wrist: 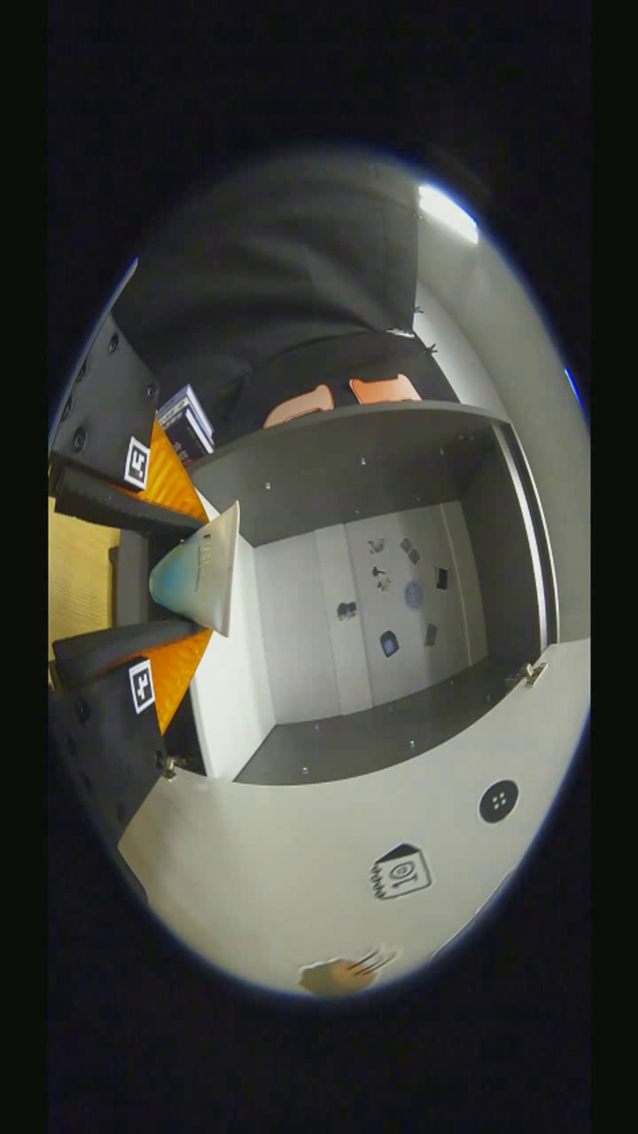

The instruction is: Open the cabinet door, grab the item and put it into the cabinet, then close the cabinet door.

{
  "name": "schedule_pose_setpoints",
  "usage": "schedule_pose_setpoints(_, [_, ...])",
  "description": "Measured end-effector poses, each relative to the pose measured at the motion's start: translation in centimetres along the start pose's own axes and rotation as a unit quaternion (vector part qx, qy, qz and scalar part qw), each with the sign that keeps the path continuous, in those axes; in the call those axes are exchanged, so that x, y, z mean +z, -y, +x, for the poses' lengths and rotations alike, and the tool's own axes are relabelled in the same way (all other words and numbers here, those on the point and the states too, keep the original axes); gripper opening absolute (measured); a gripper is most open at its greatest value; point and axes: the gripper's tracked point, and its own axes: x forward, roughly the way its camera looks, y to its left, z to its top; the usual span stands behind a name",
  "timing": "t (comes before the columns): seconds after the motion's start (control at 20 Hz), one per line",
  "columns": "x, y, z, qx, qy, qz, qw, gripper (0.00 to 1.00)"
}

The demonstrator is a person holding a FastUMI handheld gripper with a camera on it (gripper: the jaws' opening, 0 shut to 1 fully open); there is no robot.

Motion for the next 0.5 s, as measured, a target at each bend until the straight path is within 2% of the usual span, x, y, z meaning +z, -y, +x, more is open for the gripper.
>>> schedule_pose_setpoints(0.15, [3.0,1.4,4.7,-0.011,0.004,-0.008,1.000,0.56])
schedule_pose_setpoints(0.35, [1.3,3.1,10.6,-0.031,-0.055,-0.024,0.998,0.56])
schedule_pose_setpoints(0.5, [-0.9,3.7,13.1,-0.040,-0.108,-0.045,0.992,0.56])
